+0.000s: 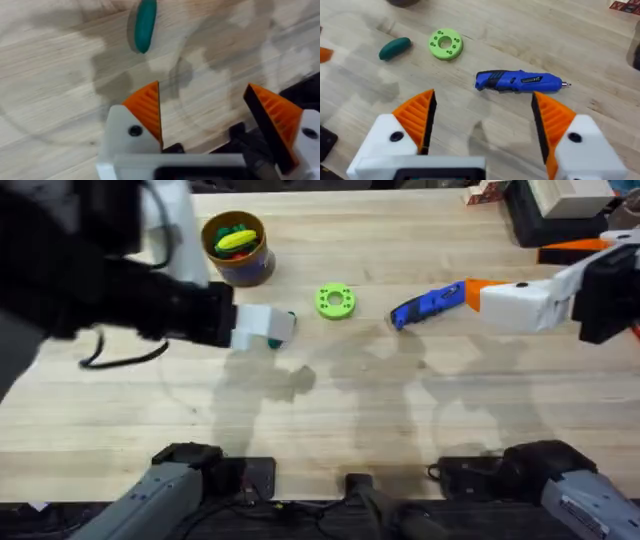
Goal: Pick up the gripper from the table and insert it into the empty holder that is missing its gripper. Then pick up a screw, insert it into the mounting hole, and use the screwdriver to tighten it. Finally, clean up the table by picking up the vegetable and placing it into the bucket.
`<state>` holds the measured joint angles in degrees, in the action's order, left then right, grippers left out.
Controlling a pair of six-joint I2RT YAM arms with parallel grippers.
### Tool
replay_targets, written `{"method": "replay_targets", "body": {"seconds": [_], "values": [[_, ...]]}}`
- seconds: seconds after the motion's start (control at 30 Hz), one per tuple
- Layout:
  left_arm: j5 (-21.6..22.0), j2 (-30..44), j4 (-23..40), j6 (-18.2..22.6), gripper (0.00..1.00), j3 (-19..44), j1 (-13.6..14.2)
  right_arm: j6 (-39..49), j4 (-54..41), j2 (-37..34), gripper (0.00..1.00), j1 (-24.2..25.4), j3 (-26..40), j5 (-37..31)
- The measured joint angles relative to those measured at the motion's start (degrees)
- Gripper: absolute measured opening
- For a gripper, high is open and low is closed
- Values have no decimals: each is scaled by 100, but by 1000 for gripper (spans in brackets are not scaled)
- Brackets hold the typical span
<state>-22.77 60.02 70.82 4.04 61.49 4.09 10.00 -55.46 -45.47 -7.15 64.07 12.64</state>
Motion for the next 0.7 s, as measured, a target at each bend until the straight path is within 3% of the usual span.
{"method": "replay_targets", "body": {"seconds": [0.17, 0.3, 0.5, 0.7], "values": [[869, 682, -126, 8, 985, 302, 784, 0, 0, 0, 994, -1, 0, 0], [1654, 1238, -162, 49, 986, 380, 1238, 0, 0, 0, 994, 1, 0, 0], [2072, 2166, -667, 140, 986, 380, 1341, 0, 0, 0, 993, 1, 0, 0], [2143, 3051, -990, 265, 985, 380, 1341, 0, 0, 0, 994, 1, 0, 0]]}}
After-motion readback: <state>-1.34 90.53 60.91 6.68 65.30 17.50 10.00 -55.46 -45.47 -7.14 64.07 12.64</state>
